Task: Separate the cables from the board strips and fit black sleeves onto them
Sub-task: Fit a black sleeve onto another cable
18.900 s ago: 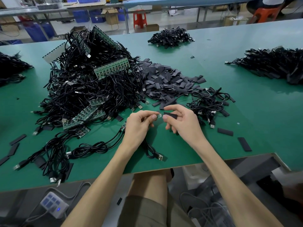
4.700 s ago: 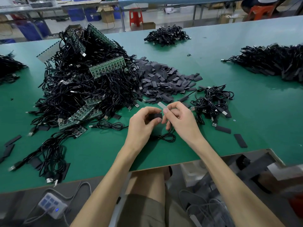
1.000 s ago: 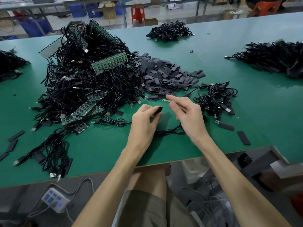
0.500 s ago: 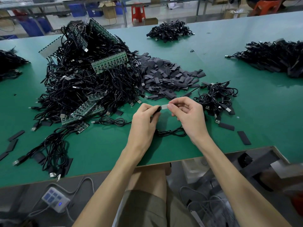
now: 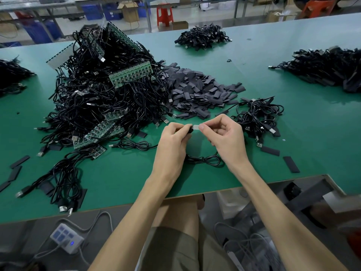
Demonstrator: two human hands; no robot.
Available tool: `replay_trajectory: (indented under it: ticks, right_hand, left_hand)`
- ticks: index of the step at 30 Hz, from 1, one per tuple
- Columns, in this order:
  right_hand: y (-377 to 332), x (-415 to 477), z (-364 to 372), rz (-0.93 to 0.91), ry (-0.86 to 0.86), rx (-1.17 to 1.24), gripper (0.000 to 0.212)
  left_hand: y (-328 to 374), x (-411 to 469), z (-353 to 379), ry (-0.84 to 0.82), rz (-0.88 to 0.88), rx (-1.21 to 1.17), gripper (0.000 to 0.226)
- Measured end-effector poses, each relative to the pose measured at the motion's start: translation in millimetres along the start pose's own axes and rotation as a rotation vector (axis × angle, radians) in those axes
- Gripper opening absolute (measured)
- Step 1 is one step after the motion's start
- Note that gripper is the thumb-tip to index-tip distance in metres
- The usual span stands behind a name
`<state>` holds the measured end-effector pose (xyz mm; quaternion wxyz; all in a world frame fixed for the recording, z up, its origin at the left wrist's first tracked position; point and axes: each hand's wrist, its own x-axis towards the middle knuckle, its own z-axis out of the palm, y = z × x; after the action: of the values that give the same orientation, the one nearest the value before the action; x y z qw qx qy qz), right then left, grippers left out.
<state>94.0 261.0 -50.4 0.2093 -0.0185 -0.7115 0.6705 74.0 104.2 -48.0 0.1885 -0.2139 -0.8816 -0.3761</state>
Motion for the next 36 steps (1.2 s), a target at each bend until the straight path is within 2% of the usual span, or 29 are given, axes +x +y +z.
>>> replay_trajectory:
  ticks: [3,6,10,14,19,28,31,36]
  right_hand:
    - [0.9,-0.2,-0.2,-0.009,-0.014,-0.046,0.015]
    - [2.1,-0.3,0.3,0.023,-0.039,-0.044,0.016]
    - [3.1,0.7,-0.7,0.051,-0.066,-0.021,0.013]
    - [4.5,0.7,-1.5,0.062,-0.097,-0.008,0.013]
    - [5.3,1.6,-0.8,0.057,-0.092,-0.01,0.011]
    - [9.1,2.6,-1.8,0.066,-0.079,0.013,0.01]
    - [9.2,2.7,-2.0,0.073,-0.076,0.046,0.01]
    - [7.3,1.5,-1.6,0.067,-0.07,0.077,0.009]
  left_hand:
    - [-5.0,-2.3,5.4,0.008,0.0,0.015,0.029]
    - [-11.0,-0.7,7.9,0.001,-0.034,-0.085,0.03]
    - [-9.7,0.1,7.1,0.01,-0.008,-0.095,0.015]
    - [-13.0,-3.2,7.4,-0.001,0.144,0.073,0.036]
    - [-12.3,-1.8,7.5,-0.002,0.116,0.017,0.035]
    - [-8.2,-2.1,3.2,-0.015,0.182,0.026,0.032]
    - [-5.8,-1.0,1.7,-0.031,0.138,0.021,0.029]
    - [-7.5,5.0,-6.7,-0.081,-0.085,-0.243,0.017]
